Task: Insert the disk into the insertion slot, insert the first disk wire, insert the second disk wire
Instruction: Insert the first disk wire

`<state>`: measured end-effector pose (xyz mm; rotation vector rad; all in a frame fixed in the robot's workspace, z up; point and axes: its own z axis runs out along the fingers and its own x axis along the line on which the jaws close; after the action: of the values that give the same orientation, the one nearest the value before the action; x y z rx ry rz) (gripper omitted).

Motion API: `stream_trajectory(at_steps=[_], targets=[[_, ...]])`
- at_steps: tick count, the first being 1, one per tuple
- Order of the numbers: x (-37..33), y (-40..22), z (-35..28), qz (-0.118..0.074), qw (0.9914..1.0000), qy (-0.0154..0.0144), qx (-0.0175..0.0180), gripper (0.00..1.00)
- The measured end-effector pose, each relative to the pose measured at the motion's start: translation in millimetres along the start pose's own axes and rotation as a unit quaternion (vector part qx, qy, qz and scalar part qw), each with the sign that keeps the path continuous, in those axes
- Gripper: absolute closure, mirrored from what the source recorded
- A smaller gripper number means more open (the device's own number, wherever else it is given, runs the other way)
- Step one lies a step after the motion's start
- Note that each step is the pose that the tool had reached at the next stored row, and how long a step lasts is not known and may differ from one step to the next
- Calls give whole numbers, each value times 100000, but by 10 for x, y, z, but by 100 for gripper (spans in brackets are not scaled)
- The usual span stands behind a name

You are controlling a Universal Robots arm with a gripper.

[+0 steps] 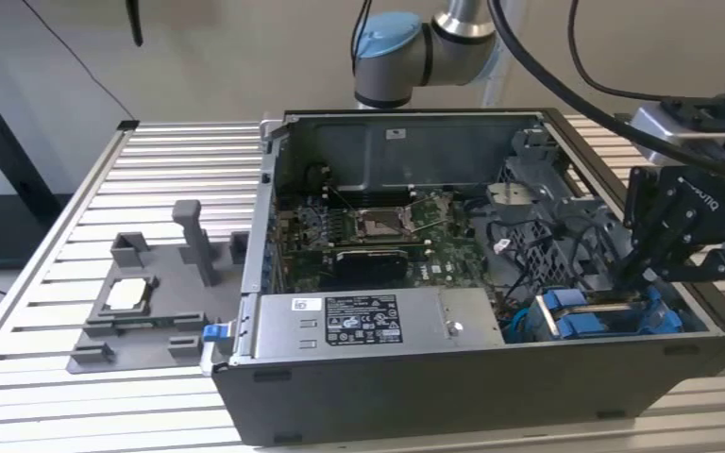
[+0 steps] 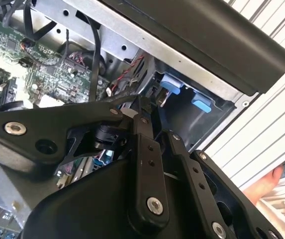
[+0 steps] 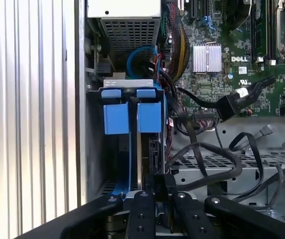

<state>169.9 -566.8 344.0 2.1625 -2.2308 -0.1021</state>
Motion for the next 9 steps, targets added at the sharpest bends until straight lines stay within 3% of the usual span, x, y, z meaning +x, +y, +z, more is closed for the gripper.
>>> stream_trajectory(at_steps=[9], targets=[[1, -2, 30, -506, 99999, 34, 12, 81]])
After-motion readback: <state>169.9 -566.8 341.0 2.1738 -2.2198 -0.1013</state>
